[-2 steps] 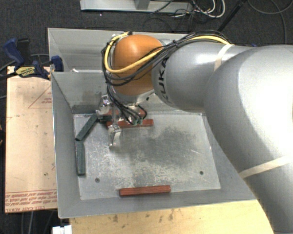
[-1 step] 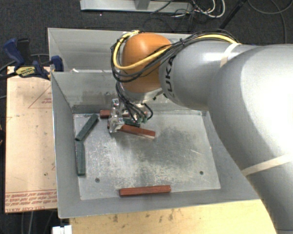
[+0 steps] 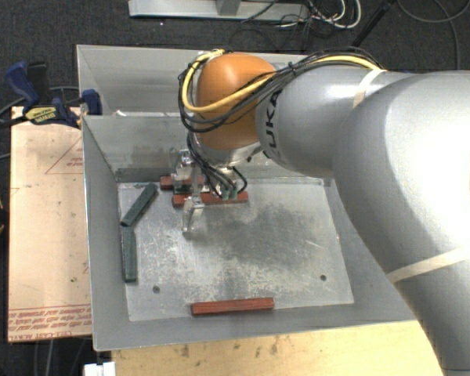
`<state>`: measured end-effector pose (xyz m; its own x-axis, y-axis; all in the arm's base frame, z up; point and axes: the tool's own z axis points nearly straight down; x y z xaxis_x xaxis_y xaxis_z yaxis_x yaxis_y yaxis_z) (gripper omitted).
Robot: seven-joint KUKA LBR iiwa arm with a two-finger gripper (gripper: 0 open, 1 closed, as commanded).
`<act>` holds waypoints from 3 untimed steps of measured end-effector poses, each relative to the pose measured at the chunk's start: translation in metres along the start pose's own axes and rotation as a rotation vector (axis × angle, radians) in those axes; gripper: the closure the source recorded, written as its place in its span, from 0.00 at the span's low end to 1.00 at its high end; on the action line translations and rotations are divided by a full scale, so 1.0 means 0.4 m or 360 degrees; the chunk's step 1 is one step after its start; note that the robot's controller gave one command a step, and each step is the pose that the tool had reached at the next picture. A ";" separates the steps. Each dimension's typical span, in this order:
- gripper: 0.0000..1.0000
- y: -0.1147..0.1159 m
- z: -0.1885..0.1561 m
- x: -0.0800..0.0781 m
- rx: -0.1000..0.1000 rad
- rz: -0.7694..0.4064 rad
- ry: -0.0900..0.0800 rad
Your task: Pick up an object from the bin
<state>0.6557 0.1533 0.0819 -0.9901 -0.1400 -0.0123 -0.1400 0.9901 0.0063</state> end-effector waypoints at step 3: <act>1.00 0.000 -0.001 -0.004 -0.0002 0.0002 -0.0012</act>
Offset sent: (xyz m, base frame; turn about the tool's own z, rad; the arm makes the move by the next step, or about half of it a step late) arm 0.0000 0.0000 0.0000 0.0000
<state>0.6571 0.1533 0.0825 -0.9902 -0.1384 -0.0199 -0.1386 0.9903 0.0074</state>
